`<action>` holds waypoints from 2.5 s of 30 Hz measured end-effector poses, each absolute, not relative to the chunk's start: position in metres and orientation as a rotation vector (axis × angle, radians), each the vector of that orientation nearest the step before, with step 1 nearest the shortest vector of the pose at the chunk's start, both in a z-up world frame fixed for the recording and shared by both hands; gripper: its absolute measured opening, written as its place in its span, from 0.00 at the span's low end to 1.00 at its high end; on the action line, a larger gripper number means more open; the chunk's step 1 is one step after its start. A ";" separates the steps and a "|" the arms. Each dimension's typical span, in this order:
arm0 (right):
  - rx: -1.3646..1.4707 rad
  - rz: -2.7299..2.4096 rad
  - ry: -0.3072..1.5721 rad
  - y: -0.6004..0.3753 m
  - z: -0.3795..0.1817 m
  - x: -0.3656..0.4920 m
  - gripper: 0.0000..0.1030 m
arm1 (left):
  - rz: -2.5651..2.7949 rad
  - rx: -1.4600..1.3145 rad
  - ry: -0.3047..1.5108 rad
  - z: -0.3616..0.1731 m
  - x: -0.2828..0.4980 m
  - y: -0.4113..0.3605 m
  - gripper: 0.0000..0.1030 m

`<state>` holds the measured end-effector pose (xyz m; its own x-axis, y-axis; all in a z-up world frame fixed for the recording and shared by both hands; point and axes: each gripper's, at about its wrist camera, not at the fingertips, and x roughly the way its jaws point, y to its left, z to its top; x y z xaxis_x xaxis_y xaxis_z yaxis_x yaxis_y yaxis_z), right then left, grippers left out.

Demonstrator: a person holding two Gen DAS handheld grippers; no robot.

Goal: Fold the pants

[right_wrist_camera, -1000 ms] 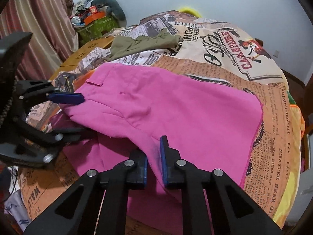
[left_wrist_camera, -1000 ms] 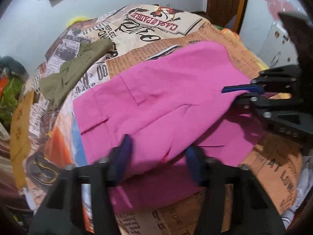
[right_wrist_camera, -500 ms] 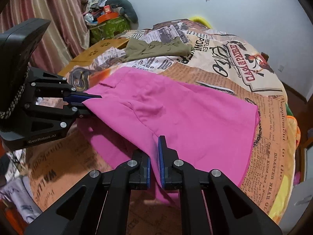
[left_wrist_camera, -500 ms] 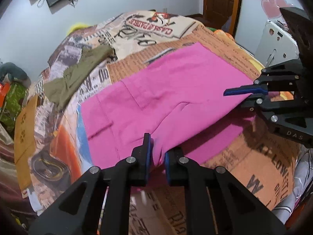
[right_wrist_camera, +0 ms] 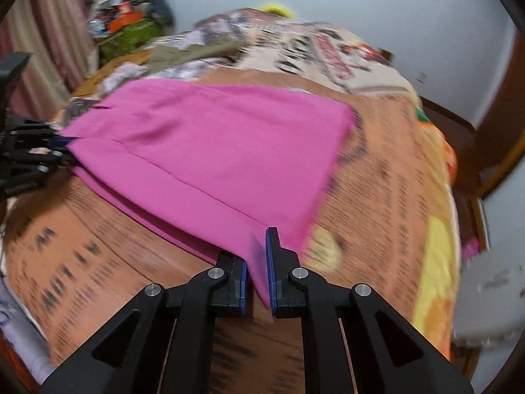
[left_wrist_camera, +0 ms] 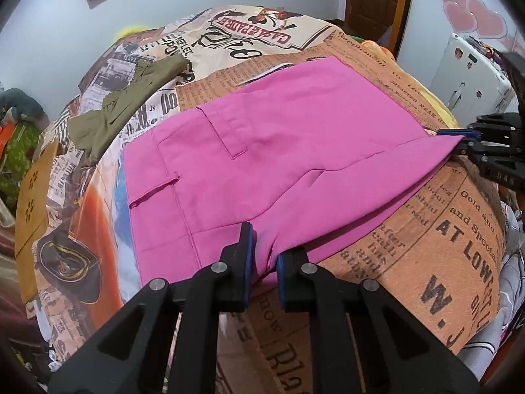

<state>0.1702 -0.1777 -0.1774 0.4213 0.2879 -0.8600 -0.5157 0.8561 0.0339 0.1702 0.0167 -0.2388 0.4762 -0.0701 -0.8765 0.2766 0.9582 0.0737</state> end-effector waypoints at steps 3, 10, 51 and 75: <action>-0.244 0.418 1.049 -0.204 -0.183 0.172 0.10 | -0.209 0.193 1.063 -0.234 0.167 0.022 0.18; -0.100 0.317 1.048 -0.244 -0.170 0.173 0.11 | -0.130 0.139 1.006 -0.206 0.142 0.061 0.53; -0.073 0.415 0.891 -0.193 -0.160 0.161 0.03 | -0.029 -0.013 0.963 -0.194 0.150 0.096 0.10; -0.033 0.372 0.886 -0.207 -0.146 0.203 0.37 | 0.092 -0.053 1.000 -0.201 0.185 0.132 0.21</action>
